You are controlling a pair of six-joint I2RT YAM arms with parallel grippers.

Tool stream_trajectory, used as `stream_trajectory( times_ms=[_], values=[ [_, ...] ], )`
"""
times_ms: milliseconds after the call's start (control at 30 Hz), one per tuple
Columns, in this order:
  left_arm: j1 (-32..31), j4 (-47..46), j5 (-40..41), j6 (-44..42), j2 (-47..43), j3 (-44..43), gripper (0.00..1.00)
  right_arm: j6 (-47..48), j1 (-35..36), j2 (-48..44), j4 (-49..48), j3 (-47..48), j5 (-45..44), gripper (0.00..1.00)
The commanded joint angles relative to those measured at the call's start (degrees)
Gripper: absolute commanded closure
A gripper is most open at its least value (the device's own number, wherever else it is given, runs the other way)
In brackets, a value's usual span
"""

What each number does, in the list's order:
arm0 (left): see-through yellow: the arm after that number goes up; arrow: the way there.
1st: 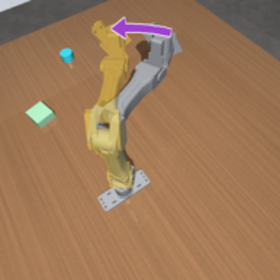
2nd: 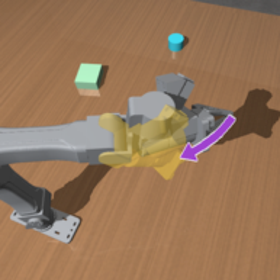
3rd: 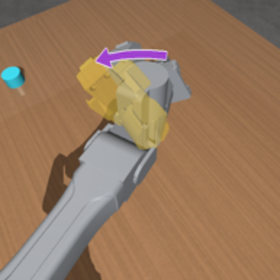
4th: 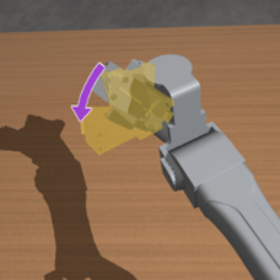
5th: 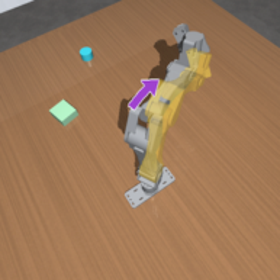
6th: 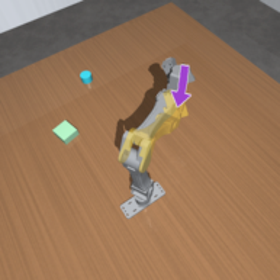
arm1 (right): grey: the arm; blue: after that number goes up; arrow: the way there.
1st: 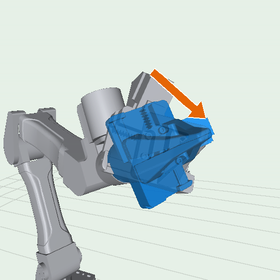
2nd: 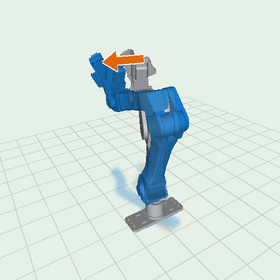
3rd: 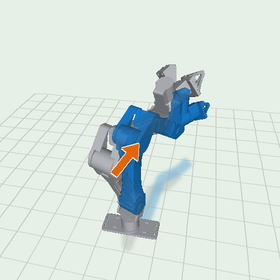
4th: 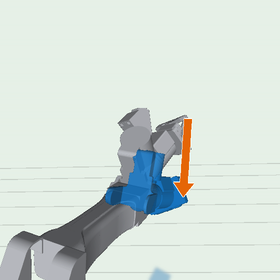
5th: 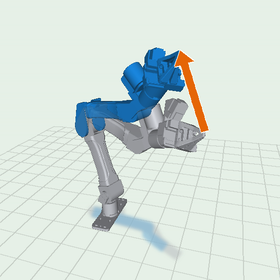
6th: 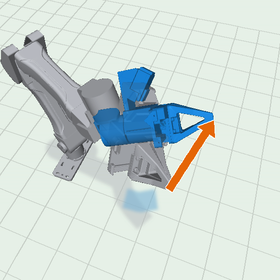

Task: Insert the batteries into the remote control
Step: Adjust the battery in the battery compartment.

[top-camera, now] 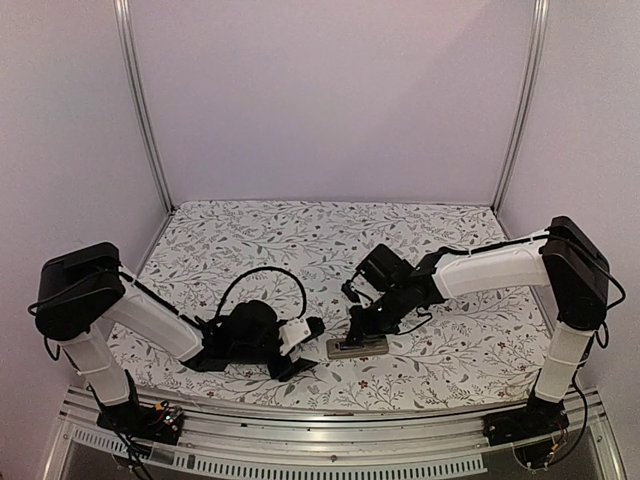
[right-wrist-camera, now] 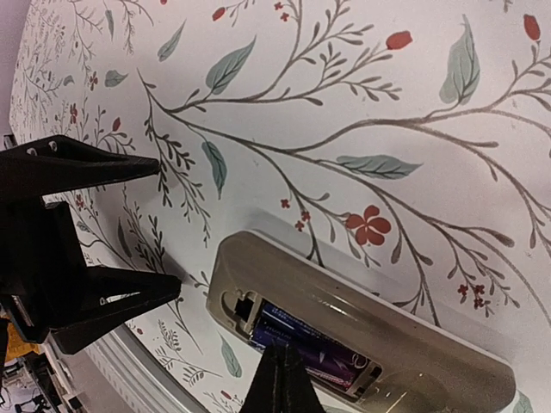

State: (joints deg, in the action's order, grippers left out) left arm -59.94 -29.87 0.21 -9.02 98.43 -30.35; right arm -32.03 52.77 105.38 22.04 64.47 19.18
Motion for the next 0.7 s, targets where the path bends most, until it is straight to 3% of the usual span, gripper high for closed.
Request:
stream_trajectory(
  times_ms=[0,667],
  values=[
    [-0.8,-2.6,-1.0,-1.0,1.4,-1.3,0.31,0.6,0.7,0.1,1.4,2.2,-0.6,1.0],
    [-1.0,-2.5,-1.7,-0.6,1.8,-1.7,0.32,0.7,1.1,5.1,-0.6,-2.5,-1.0,1.0]
  ],
)
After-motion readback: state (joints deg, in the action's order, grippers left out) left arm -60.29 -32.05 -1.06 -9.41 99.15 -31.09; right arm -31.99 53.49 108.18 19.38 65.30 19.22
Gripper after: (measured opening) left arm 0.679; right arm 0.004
